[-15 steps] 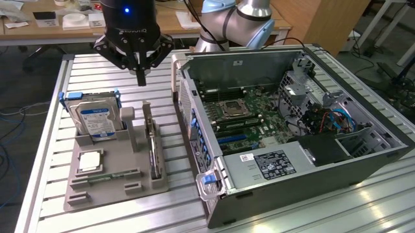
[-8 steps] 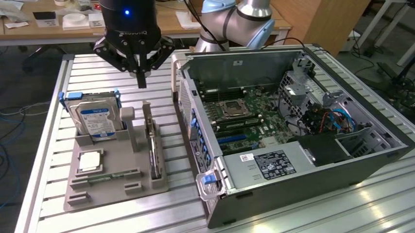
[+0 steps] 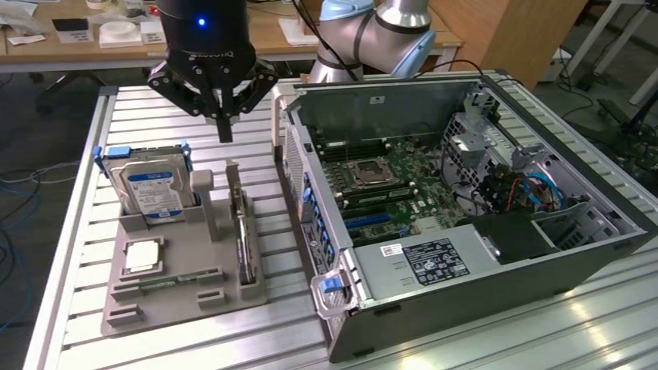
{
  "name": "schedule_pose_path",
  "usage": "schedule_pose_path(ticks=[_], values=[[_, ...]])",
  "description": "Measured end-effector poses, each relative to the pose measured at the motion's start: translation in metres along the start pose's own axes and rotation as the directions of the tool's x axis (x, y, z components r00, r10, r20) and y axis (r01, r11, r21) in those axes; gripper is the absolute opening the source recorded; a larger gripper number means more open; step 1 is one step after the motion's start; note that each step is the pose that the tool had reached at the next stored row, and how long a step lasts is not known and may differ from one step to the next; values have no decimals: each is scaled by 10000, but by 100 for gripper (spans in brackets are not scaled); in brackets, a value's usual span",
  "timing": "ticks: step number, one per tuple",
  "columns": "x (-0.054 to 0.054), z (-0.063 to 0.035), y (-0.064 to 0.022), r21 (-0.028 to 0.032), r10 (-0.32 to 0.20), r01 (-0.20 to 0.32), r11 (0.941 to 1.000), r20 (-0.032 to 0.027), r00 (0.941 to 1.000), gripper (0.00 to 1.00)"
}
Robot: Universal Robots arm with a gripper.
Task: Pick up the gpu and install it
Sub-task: 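Reach for the gpu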
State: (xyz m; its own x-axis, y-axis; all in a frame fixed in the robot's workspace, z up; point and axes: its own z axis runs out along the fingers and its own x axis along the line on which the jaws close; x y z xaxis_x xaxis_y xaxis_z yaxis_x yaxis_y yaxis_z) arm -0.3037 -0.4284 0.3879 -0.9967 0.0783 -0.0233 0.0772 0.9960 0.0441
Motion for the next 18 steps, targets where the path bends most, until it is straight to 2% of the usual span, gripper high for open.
schedule_pose_path(ticks=[11, 18], values=[[-2, 0, -16, 2, -2, 2, 10000, -1, 10000, 11], [-9, -3, -127, 2, 0, 0, 10000, 1, 10000, 11]])
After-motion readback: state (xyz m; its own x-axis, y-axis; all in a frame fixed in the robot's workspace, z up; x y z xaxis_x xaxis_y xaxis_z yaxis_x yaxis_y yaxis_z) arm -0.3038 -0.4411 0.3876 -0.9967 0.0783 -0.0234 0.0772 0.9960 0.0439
